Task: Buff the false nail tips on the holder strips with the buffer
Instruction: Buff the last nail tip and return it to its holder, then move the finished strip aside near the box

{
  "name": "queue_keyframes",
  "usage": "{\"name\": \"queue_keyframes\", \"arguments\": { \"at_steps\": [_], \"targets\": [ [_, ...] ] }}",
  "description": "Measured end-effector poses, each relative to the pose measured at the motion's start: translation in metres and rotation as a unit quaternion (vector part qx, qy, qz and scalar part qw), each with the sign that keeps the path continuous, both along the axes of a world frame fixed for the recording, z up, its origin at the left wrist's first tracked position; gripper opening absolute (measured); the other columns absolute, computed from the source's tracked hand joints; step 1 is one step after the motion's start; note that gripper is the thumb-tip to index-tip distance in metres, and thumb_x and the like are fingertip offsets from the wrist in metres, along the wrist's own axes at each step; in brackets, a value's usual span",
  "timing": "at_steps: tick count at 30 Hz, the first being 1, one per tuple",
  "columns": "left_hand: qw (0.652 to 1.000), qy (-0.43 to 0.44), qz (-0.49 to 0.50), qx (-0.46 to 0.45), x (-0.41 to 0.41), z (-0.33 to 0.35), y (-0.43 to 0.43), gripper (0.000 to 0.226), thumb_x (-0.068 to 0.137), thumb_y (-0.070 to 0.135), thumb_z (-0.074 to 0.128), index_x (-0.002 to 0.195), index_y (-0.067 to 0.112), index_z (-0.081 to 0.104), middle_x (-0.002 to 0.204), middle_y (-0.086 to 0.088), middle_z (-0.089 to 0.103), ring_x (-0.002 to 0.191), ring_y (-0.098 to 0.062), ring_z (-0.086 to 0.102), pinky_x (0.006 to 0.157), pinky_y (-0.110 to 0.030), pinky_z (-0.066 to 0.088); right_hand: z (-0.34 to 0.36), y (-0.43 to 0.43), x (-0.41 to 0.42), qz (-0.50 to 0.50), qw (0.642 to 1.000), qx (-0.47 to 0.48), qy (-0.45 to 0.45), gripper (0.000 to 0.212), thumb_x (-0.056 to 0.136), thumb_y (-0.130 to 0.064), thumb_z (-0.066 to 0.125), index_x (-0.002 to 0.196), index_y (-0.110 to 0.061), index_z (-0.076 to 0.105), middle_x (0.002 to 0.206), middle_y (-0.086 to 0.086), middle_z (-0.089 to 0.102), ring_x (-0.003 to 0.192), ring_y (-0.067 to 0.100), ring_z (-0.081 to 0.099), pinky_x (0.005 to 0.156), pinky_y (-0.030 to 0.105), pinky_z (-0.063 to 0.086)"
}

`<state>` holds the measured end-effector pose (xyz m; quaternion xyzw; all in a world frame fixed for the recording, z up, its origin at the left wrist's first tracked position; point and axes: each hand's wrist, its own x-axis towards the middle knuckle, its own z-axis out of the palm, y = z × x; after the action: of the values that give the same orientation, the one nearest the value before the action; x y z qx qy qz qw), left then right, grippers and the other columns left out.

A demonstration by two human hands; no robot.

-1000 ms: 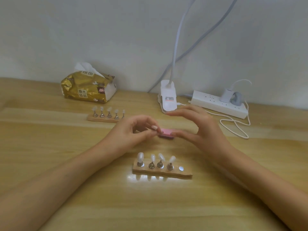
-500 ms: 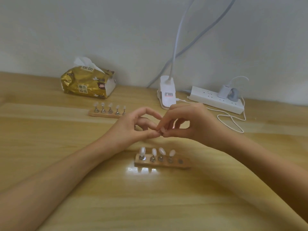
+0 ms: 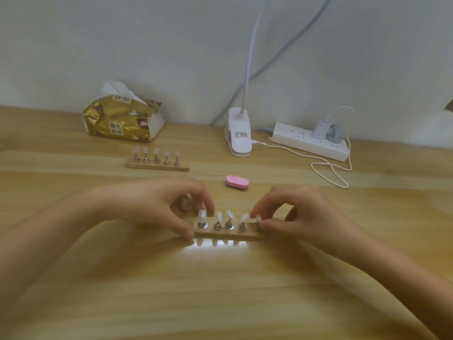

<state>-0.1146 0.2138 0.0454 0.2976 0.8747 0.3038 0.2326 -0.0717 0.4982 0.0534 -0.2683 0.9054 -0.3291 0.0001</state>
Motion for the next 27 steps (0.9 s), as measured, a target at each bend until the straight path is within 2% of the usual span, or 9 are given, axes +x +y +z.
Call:
{"name": "queue_keyframes", "arguments": {
  "at_steps": [6, 10, 12, 15, 17, 20, 23, 25, 27],
  "targets": [
    [0.980, 0.151, 0.095, 0.090, 0.021, -0.019, 0.011, 0.023, 0.071, 0.024, 0.085, 0.087, 0.032, 0.070, 0.089, 0.022, 0.059, 0.075, -0.004, 0.055, 0.069, -0.017, 0.045, -0.004, 0.002, 0.001, -0.005, 0.998, 0.052, -0.020, 0.036, 0.071, -0.029, 0.089, 0.103, -0.035, 0.073, 0.096, -0.019, 0.063, 0.092, 0.002, 0.062, 0.069, 0.011, 0.045],
    [0.970, 0.184, 0.107, 0.118, 0.023, -0.023, 0.040, 0.023, 0.070, 0.025, 0.085, 0.083, 0.033, 0.068, 0.090, 0.023, 0.060, 0.071, -0.007, 0.057, 0.062, -0.013, 0.042, -0.009, 0.022, 0.004, -0.038, 0.998, 0.049, -0.009, 0.026, 0.075, -0.018, 0.087, 0.097, -0.025, 0.075, 0.090, -0.015, 0.061, 0.083, 0.005, 0.060, 0.067, 0.010, 0.043],
    [0.967, 0.205, 0.087, 0.123, 0.019, -0.025, 0.073, 0.029, 0.073, 0.027, 0.084, 0.095, 0.034, 0.066, 0.093, 0.020, 0.059, 0.068, -0.009, 0.055, 0.068, -0.020, 0.048, -0.008, 0.050, 0.006, -0.080, 0.996, 0.040, -0.015, 0.025, 0.075, -0.013, 0.086, 0.093, -0.025, 0.075, 0.088, -0.012, 0.062, 0.081, 0.005, 0.060, 0.066, 0.009, 0.042],
    [0.962, 0.243, 0.048, 0.113, 0.007, -0.027, 0.140, 0.054, 0.082, 0.035, 0.074, 0.131, 0.033, 0.052, 0.115, 0.021, 0.052, 0.076, -0.002, 0.052, 0.083, -0.028, 0.049, -0.009, 0.115, 0.009, -0.184, 0.982, 0.042, -0.032, 0.029, 0.074, -0.010, 0.086, 0.087, -0.030, 0.071, 0.084, -0.009, 0.063, 0.076, 0.000, 0.059, 0.063, 0.010, 0.042],
    [0.956, 0.279, 0.017, 0.088, -0.003, -0.027, 0.190, 0.061, 0.087, 0.036, 0.067, 0.142, 0.031, 0.040, 0.130, 0.014, 0.046, 0.096, -0.006, 0.052, 0.092, -0.033, 0.046, -0.013, 0.168, 0.008, -0.280, 0.958, 0.054, -0.037, 0.028, 0.075, -0.011, 0.085, 0.082, -0.032, 0.068, 0.077, -0.010, 0.063, 0.069, -0.004, 0.057, 0.061, 0.011, 0.043],
    [0.948, 0.311, -0.037, 0.054, -0.015, -0.027, 0.266, 0.055, 0.092, 0.033, 0.059, 0.143, 0.029, 0.038, 0.138, 0.008, 0.042, 0.123, -0.018, 0.043, 0.100, -0.037, 0.039, -0.017, 0.251, -0.004, -0.415, 0.906, 0.071, -0.036, 0.020, 0.080, -0.017, 0.082, 0.079, -0.026, 0.064, 0.073, -0.010, 0.063, 0.062, -0.003, 0.056, 0.054, 0.011, 0.040],
    [0.933, 0.356, -0.056, 0.004, -0.026, -0.028, 0.331, 0.045, 0.097, 0.040, 0.050, 0.139, 0.027, 0.042, 0.139, 0.005, 0.042, 0.125, -0.023, 0.038, 0.098, -0.037, 0.035, -0.013, 0.327, -0.027, -0.532, 0.838, 0.112, -0.055, 0.019, 0.087, -0.031, 0.075, 0.091, -0.016, 0.065, 0.096, 0.003, 0.068, 0.082, 0.015, 0.060, 0.068, 0.028, 0.043],
    [0.928, 0.369, -0.047, -0.015, -0.036, -0.027, 0.364, 0.042, 0.099, 0.042, 0.045, 0.136, 0.024, 0.045, 0.140, 0.004, 0.043, 0.126, -0.024, 0.038, 0.097, -0.038, 0.035, -0.012, 0.366, -0.041, -0.602, 0.788, 0.115, -0.061, 0.032, 0.091, -0.039, 0.069, 0.103, -0.009, 0.067, 0.110, 0.012, 0.068, 0.097, 0.028, 0.063, 0.080, 0.034, 0.048],
    [0.928, 0.371, -0.036, -0.024, -0.045, -0.028, 0.384, 0.040, 0.100, 0.042, 0.040, 0.135, 0.024, 0.046, 0.140, 0.003, 0.041, 0.126, -0.024, 0.037, 0.097, -0.037, 0.034, -0.012, 0.390, -0.050, -0.661, 0.741, 0.104, -0.058, 0.048, 0.092, -0.050, 0.064, 0.110, -0.006, 0.065, 0.114, 0.016, 0.066, 0.105, 0.035, 0.063, 0.082, 0.039, 0.049]
  ]
}}
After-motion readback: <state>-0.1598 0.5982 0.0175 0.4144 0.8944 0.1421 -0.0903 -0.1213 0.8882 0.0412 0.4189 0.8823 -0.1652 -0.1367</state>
